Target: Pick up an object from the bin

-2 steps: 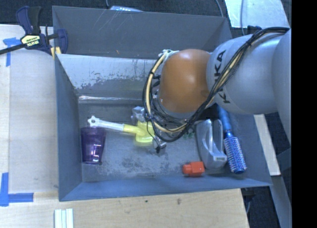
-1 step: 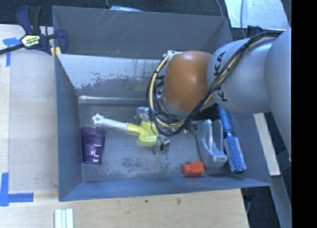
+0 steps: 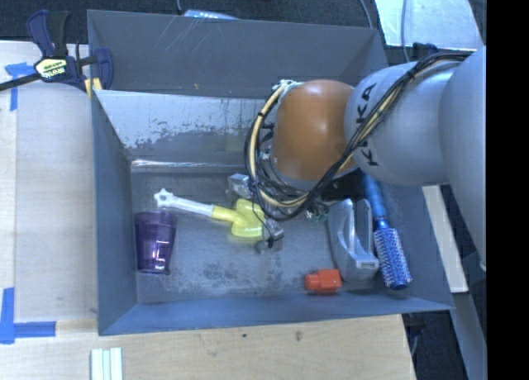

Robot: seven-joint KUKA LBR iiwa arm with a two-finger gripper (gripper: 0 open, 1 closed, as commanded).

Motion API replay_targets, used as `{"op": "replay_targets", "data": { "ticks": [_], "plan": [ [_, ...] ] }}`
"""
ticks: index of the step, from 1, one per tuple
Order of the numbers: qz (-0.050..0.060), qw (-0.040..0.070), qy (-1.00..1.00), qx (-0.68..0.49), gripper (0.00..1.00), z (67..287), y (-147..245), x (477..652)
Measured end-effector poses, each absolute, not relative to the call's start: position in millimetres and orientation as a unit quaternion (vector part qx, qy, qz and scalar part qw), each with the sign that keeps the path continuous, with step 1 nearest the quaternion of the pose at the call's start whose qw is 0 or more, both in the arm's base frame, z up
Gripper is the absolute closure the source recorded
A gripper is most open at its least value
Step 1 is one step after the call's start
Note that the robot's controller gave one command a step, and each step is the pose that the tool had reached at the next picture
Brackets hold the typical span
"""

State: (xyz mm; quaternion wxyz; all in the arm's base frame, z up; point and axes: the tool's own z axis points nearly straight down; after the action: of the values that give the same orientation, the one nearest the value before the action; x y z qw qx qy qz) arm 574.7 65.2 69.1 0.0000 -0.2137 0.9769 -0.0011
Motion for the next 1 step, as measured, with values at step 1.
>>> {"op": "replay_targets", "data": {
  "ticks": [1],
  "plan": [
    [-0.001,0.007,0.938,-0.347,1.00,70.9,55.0,599.2]
  ]
}}
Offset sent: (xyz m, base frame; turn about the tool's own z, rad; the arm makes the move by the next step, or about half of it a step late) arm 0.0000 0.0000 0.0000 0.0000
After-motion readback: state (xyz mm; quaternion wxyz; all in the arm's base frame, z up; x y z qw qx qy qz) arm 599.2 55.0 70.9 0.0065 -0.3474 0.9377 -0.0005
